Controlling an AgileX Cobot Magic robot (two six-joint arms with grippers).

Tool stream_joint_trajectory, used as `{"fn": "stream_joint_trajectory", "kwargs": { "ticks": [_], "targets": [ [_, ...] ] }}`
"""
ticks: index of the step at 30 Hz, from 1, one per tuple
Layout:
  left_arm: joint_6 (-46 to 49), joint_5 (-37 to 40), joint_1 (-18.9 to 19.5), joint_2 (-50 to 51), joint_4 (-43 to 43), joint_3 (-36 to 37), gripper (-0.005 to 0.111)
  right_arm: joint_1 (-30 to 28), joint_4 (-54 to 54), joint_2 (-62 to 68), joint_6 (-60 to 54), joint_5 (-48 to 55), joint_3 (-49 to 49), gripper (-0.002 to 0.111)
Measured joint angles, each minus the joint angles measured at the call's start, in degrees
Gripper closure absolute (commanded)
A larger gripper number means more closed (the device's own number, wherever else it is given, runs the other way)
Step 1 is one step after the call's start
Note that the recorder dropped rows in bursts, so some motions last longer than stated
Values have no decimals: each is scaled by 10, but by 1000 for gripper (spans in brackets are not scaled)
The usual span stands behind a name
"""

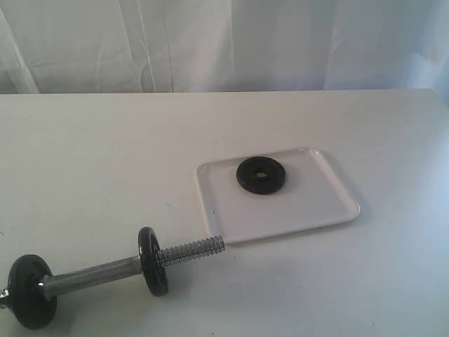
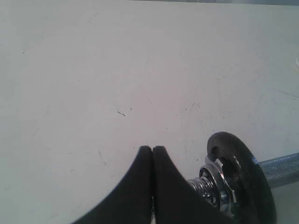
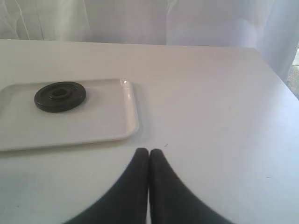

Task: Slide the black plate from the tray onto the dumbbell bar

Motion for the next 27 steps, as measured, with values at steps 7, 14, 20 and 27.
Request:
{"fn": "stream_joint_trajectory", "kwargs": {
  "ticks": [7,14,20,27],
  "targets": [
    [0,0,0,0,0,0,107,0,0,0,0,0,0,108],
    [0,0,0,0,0,0,107,0,0,0,0,0,0,108],
    [0,0,0,0,0,0,107,0,0,0,0,0,0,108],
    [33,-79,0,-1,0,0,107,0,0,0,0,0,0,108]
  ]
}}
